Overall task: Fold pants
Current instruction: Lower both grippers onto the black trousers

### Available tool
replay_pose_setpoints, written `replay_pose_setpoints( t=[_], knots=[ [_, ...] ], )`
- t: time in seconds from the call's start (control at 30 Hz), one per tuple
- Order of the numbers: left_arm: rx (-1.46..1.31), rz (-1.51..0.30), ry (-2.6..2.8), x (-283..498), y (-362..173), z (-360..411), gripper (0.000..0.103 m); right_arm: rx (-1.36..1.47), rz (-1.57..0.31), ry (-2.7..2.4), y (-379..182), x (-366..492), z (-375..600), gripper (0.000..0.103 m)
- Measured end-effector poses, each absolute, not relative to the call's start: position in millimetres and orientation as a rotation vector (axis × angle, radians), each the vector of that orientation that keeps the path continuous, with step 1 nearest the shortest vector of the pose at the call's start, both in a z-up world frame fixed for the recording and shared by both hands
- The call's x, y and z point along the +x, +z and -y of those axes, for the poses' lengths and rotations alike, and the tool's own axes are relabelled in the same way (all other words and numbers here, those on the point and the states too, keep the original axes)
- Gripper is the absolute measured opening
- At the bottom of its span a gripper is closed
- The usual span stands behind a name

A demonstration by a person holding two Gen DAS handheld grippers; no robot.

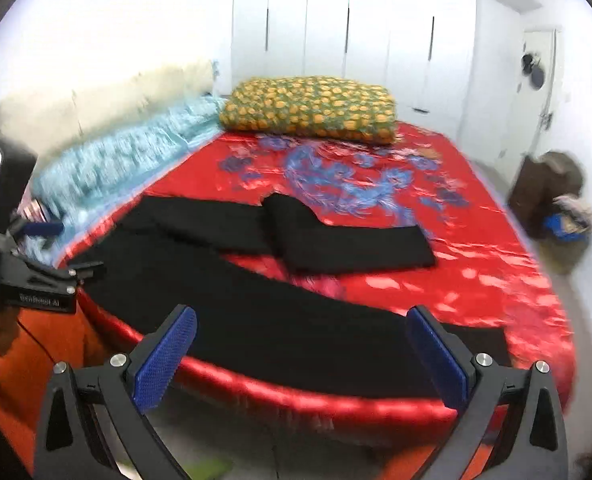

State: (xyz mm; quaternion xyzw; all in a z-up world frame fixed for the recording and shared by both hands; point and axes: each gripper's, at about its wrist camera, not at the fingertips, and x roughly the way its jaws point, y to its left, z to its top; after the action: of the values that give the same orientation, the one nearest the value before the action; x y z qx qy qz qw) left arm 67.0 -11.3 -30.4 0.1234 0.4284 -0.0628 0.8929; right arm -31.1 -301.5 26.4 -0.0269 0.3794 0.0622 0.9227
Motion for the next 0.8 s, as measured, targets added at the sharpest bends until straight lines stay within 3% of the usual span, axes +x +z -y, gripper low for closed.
replay_pose_setpoints(
  t=[0.1, 0.37, 0.47, 0.6, 0.67, 0.73, 0.8],
  knots=[
    [0.226, -0.908, -0.134, 97, -38, 13, 0.102, -0.007, -0.997, 0.172, -32, 55, 356, 0.102],
    [0.198, -1.093, -0.080, 130, -99, 9, 0.102, 0.007, -1.037, 0.150, -102, 266, 515, 0.101],
    [0.195, -1.153, -0.046, 140, -117, 8, 0.102, 0.004, -1.129, 0.169, -137, 339, 540, 0.092],
    [0.204, -1.188, -0.024, 152, -130, 12, 0.102, 0.010, -1.241, 0.209, -185, 397, 550, 0.075],
    [0.226, -1.202, -0.024, 159, -137, 17, 0.102, 0.007, -1.334, 0.239, -210, 416, 550, 0.040],
    [0.252, -1.203, -0.022, 168, -140, 22, 0.102, -0.064, -1.362, 0.257, -212, 421, 543, 0.014],
    [0.258, -1.178, -0.022, 182, -137, 24, 0.102, -0.167, -1.267, 0.247, -183, 424, 542, 0.009]
  ],
)
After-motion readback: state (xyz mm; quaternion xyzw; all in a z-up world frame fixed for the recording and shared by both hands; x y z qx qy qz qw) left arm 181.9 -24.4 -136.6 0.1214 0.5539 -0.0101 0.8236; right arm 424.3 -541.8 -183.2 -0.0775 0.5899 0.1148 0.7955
